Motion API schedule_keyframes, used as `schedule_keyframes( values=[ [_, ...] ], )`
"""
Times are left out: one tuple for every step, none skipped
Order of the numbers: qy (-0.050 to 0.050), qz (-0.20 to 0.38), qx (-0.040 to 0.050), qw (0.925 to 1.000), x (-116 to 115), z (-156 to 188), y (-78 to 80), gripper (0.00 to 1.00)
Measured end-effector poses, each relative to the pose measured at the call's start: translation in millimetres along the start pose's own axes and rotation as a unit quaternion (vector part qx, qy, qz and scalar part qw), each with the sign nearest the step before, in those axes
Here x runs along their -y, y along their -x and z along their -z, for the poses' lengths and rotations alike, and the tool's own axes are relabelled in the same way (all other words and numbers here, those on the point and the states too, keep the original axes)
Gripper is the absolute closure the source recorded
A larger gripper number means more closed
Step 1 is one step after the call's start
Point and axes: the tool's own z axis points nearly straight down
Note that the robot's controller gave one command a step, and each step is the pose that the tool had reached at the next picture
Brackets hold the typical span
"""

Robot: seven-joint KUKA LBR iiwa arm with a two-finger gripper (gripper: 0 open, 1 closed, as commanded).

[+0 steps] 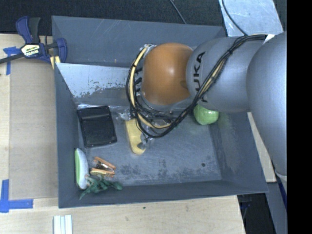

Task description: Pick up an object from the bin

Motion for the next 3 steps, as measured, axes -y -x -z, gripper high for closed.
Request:
schedule_keyframes(
  values=[
    [-0.007, -0.027, 0.0086, 0.9996, 2.0, -26.9, 34.8, 0.00],
    [-0.003, 0.187, 0.0061, 0.9824, -55.0, -24.7, 70.9, 1.00],
    [-0.003, 0.186, 0.0061, 0.9825, -54.9, -24.7, 70.9, 1.00]
  ],
)
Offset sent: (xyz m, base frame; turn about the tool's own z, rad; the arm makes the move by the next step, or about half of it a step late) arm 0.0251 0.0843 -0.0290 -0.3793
